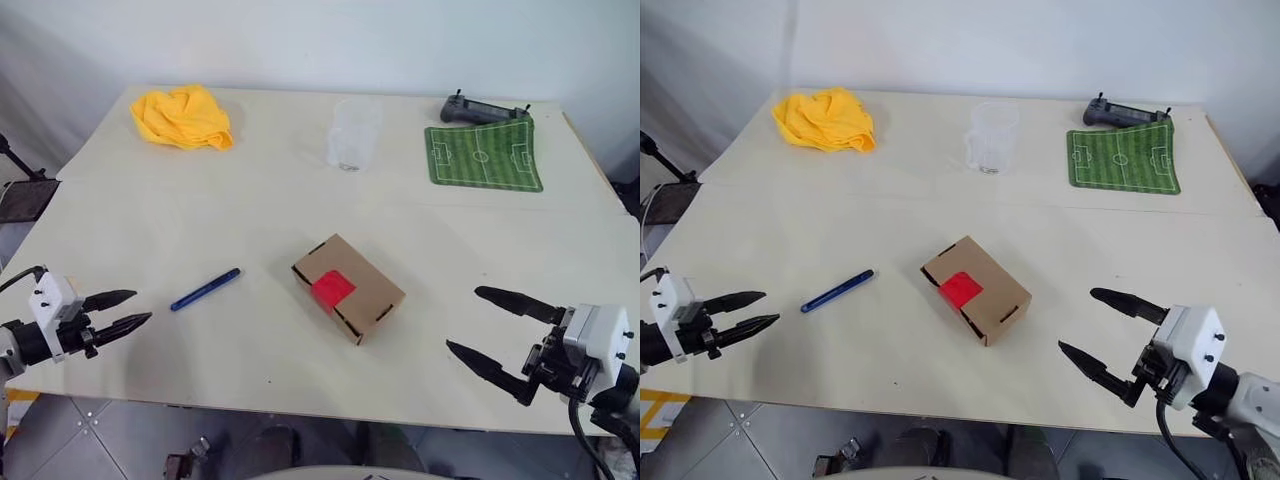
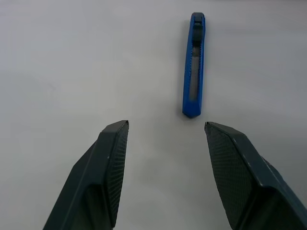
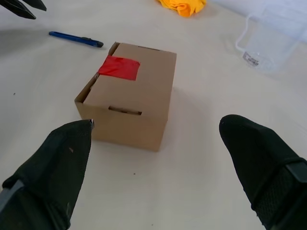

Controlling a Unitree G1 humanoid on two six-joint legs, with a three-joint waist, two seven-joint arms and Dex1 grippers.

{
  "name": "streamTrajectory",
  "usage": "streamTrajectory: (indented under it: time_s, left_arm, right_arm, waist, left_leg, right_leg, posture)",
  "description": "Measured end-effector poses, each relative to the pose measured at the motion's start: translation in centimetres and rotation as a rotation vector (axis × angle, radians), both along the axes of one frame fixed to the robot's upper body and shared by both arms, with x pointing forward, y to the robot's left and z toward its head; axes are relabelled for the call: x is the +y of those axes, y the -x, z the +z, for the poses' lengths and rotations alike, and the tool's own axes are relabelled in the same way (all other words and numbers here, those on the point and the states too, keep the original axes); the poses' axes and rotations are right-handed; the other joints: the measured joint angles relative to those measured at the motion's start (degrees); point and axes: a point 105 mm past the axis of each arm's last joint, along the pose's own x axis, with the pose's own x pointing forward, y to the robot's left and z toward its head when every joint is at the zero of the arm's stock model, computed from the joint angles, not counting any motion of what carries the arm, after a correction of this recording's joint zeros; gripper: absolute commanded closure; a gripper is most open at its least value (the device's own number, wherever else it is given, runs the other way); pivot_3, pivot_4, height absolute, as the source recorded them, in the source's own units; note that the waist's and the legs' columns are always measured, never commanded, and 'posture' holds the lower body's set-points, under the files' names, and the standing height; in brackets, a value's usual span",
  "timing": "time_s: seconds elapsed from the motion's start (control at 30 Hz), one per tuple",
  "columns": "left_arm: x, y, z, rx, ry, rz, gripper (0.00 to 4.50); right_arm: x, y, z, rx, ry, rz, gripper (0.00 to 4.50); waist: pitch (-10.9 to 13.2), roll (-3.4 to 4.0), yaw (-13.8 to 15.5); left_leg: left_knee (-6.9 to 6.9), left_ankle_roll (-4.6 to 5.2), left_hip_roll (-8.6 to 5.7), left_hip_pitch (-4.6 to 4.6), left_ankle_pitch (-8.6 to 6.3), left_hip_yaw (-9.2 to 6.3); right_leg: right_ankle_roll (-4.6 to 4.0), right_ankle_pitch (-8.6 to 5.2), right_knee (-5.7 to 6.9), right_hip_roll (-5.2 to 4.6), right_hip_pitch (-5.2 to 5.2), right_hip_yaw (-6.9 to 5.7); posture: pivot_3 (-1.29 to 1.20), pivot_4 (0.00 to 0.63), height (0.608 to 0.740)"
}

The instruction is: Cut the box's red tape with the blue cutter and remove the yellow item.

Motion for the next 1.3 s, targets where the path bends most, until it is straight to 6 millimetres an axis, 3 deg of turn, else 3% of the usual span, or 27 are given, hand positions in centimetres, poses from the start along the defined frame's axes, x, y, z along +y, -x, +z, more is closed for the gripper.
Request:
streamTrajectory:
  time_s: [0.13, 0.2, 0.3, 0.4, 0.47, 0.53, 0.6, 0.73, 0.87, 1.0, 1.1, 1.2, 1.3]
  left_arm:
    - [-0.2, -0.3, 0.5, 0.003, 0.04, 0.005, 1.82]
    - [-0.7, -0.9, 1.2, 0.004, 0.068, 0.001, 1.78]
    - [-2.2, -2.1, 3.0, -0.024, 0.098, -0.06, 2.36]
    - [-5.7, -5.5, 5.9, -0.113, 0.092, -0.179, 3.24]
    - [-8.5, -7.9, 6.7, -0.15, 0.055, -0.249, 3.9]
    - [-12.0, -10.0, 6.5, -0.156, 0.035, -0.327, 4.47]
    - [-15.4, -11.3, 5.7, -0.135, 0.036, -0.402, 4.5]
    - [-21.6, -11.9, 2.9, -0.031, -0.03, -0.582, 4.5]
    - [-23.2, -12.4, 1.8, 0.017, -0.076, -0.603, 4.5]
    - [-22.5, -11.9, 1.8, 0.091, -0.051, -0.599, 4.5]
    - [-21.3, -10.7, 1.9, 0.156, -0.046, -0.605, 4.5]
    - [-21.1, -8.3, 0.9, 0.253, -0.043, -0.682, 4.5]
    - [-22.2, -5.9, 0.5, 0.341, 0.028, -0.756, 4.5]
  right_arm:
    - [-0.1, -0.1, 0.0, -0.001, -0.01, -0.007, 0.0]
    - [-0.1, 0.0, -0.2, 0.018, -0.02, -0.002, 0.38]
    - [0.4, 0.6, -0.9, 0.092, -0.033, 0.024, 1.25]
    - [1.9, 1.5, -2.3, 0.187, 0.009, 0.089, 2.23]
    - [2.9, 1.6, -3.2, 0.22, 0.033, 0.11, 2.98]
    - [4.0, 1.2, -4.3, 0.24, 0.055, 0.118, 3.64]
    - [4.7, 0.6, -5.2, 0.233, 0.095, 0.117, 4.36]
    - [5.9, -1.8, -6.8, 0.247, 0.125, 0.058, 4.46]
    - [7.1, -3.6, -6.9, 0.267, 0.113, 0.026, 4.46]
    - [7.4, -5.4, -6.3, 0.28, 0.09, -0.011, 4.46]
    - [6.6, -7.3, -5.9, 0.274, 0.073, -0.084, 4.46]
    - [5.2, -9.8, -5.0, 0.23, 0.08, -0.185, 4.46]
    - [4.3, -11.8, -4.3, 0.16, 0.117, -0.25, 4.46]
  waist:
    - [0.0, 0.0, -0.01]
    - [0.0, -0.01, 0.1]
    - [0.0, -0.01, 0.29]
    - [-0.01, -0.03, 1.12]
    - [-0.05, -0.07, 1.24]
    - [-0.05, -0.07, 1.3]
    - [-0.04, -0.13, 0.94]
    - [0.02, -0.28, -0.24]
    - [0.03, -0.3, -0.59]
    - [0.06, -0.35, -1.0]
    - [0.06, -0.35, -1.17]
    - [0.06, -0.32, -1.08]
    - [0.06, -0.32, -0.72]
  left_leg:
    - [0.01, 0.0, 0.0, -0.01, 0.0, -0.01]
    - [0.05, 0.0, 0.0, -0.02, 0.0, -0.02]
    - [0.12, 0.02, -0.06, -0.05, -0.01, -0.09]
    - [0.34, 0.02, -0.12, -0.12, -0.01, -0.22]
    - [0.39, 0.08, -0.29, -0.04, -0.01, -0.12]
    - [0.49, 0.19, -0.36, -0.11, 0.0, 0.0]
    - [0.6, 0.27, -0.39, -0.21, -0.03, 0.07]
    - [0.6, 0.3, -0.36, -0.28, -0.03, 0.08]
    - [0.57, 0.26, -0.38, -0.42, -0.01, 0.03]
    - [0.63, 0.25, -0.4, -0.54, -0.01, 0.08]
    - [0.66, 0.25, -0.42, -0.53, -0.01, 0.06]
    - [0.68, 0.26, -0.47, -0.53, -0.01, 0.03]
    - [0.66, 0.26, -0.47, -0.57, -0.01, -0.04]
  right_leg:
    - [0.0, 0.0, 0.02, 0.01, 0.0, -0.01]
    - [0.0, 0.0, 0.05, 0.0, 0.0, -0.02]
    - [0.0, 0.0, 0.1, -0.02, 0.02, -0.04]
    - [0.02, 0.01, 0.18, 0.0, 0.07, -0.21]
    - [0.08, 0.04, 0.3, 0.26, 0.08, -0.41]
    - [0.27, 0.14, 0.45, 0.35, 0.07, -0.42]
    - [0.36, 0.19, 0.43, 0.39, 0.04, -0.34]
    - [0.35, 0.19, 0.42, 0.5, -0.08, -0.25]
    - [0.33, 0.18, 0.55, 0.6, -0.48, 0.01]
    - [0.32, 0.17, 0.79, 0.61, -0.76, 0.25]
    - [0.3, 0.16, 0.85, 0.59, -0.77, 0.33]
    - [0.28, 0.15, 0.89, 0.55, -0.78, 0.41]
    - [0.23, 0.12, 0.91, 0.54, -0.82, 0.58]
  posture:
    - [0.0, 0.15, 0.74]
    - [0.0, 0.15, 0.74]
    - [0.0, 0.15, 0.74]
    - [0.0, 0.15, 0.74]
    - [0.0, 0.15, 0.74]
    - [0.0, 0.15, 0.74]
    - [0.0, 0.15, 0.74]
    - [0.0, 0.15, 0.74]
    - [0.0, 0.15, 0.74]
    - [0.0, 0.15, 0.74]
    - [0.0, 0.15, 0.74]
    - [0.0, 0.15, 0.74]
    - [0.0, 0.15, 0.74]
